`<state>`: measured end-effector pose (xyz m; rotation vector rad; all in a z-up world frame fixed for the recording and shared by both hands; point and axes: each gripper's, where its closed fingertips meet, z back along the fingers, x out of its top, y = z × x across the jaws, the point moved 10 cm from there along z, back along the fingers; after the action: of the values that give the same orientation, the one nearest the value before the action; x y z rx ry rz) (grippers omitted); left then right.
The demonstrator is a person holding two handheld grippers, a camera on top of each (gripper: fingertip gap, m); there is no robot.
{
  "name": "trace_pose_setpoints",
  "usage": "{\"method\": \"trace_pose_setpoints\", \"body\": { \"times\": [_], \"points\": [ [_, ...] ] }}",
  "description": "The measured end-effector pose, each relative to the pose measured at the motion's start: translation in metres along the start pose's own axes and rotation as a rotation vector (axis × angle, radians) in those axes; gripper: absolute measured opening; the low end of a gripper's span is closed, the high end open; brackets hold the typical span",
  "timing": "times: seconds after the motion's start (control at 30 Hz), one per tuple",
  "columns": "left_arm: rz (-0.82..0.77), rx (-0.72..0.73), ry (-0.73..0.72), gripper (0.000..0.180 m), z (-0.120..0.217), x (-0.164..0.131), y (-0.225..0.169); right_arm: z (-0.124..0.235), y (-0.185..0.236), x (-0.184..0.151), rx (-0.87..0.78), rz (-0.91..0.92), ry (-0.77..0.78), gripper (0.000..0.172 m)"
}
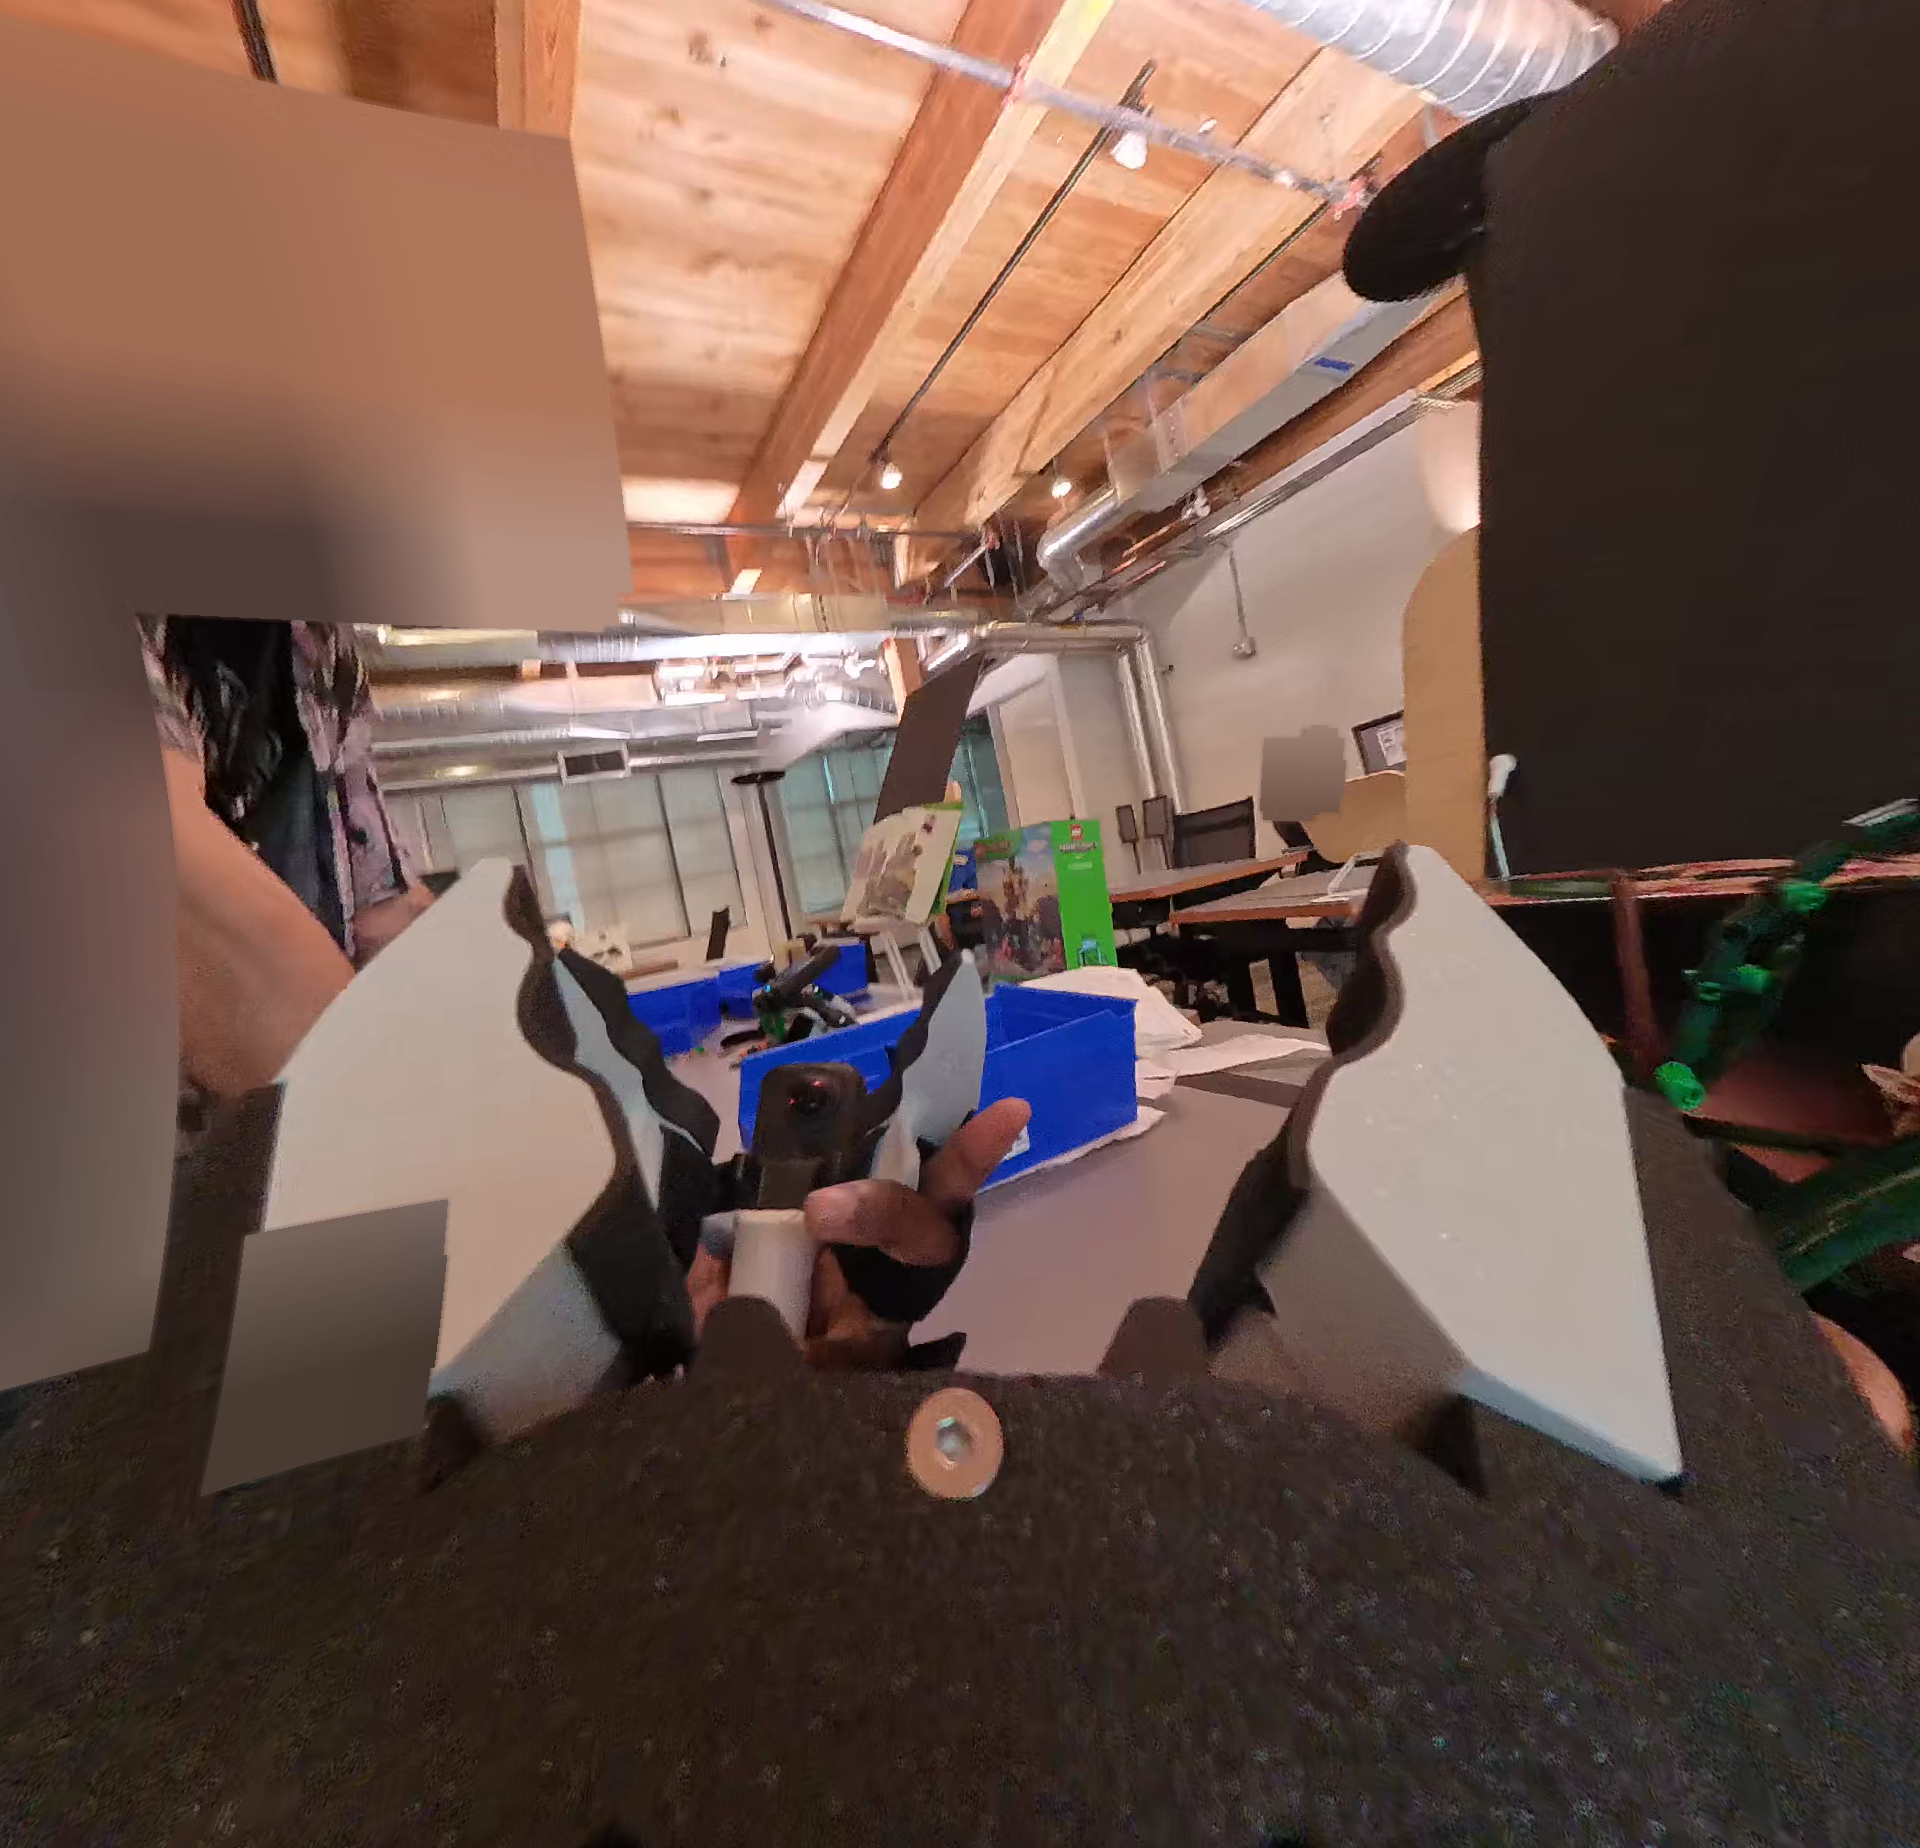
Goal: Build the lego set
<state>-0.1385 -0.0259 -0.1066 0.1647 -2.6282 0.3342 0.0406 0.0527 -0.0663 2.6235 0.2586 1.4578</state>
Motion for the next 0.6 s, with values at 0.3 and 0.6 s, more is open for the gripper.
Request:
{"method": "trace_pose_setpoints", "body": {
  "times": [0.3, 0.6],
  "points": [
    [-0.296, 0.194, 0.085, 0.000, 0.008, 0.007, 0.000, 0.026, -0.006, 0.005, -0.103, 0.481, 0.161, 0.034],
    [-0.344, 0.258, 0.228, 0.045, 0.005, -0.003, 0.004, 0.019, 0.003, -0.005, -0.037, 0.519, 0.204, 0.039]
  ]
}}
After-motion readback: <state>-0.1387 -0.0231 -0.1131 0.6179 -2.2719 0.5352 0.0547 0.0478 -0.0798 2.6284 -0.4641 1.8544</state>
